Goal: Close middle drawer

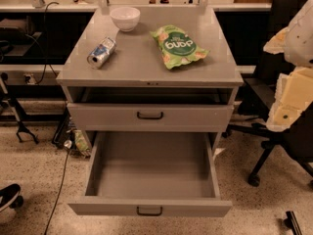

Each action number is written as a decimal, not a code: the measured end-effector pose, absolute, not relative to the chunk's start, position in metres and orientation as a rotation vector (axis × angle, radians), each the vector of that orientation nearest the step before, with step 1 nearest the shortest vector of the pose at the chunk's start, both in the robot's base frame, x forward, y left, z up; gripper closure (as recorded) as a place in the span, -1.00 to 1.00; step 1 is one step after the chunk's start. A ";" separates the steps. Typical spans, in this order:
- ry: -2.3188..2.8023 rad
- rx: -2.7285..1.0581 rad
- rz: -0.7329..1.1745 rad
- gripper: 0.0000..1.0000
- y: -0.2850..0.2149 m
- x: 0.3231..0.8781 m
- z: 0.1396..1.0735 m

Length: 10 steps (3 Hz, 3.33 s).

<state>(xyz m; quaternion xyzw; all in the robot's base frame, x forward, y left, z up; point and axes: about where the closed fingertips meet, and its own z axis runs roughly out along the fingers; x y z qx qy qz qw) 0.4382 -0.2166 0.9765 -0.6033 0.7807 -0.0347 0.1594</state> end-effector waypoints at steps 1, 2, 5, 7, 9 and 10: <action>2.231 -1.724 -0.099 -1.00 -0.217 0.438 0.976; 2.226 -1.720 -0.106 -0.78 -0.216 0.438 0.978; 2.129 -1.861 -0.039 0.92 -0.251 0.438 0.871; 2.117 -1.903 -0.048 1.00 -0.243 0.437 0.871; 2.067 -1.916 0.091 1.00 -0.239 0.406 0.784; 2.080 -1.883 0.197 1.00 -0.235 0.393 0.707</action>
Offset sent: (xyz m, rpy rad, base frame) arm 0.0000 0.0000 0.0000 0.0000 0.0000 0.0000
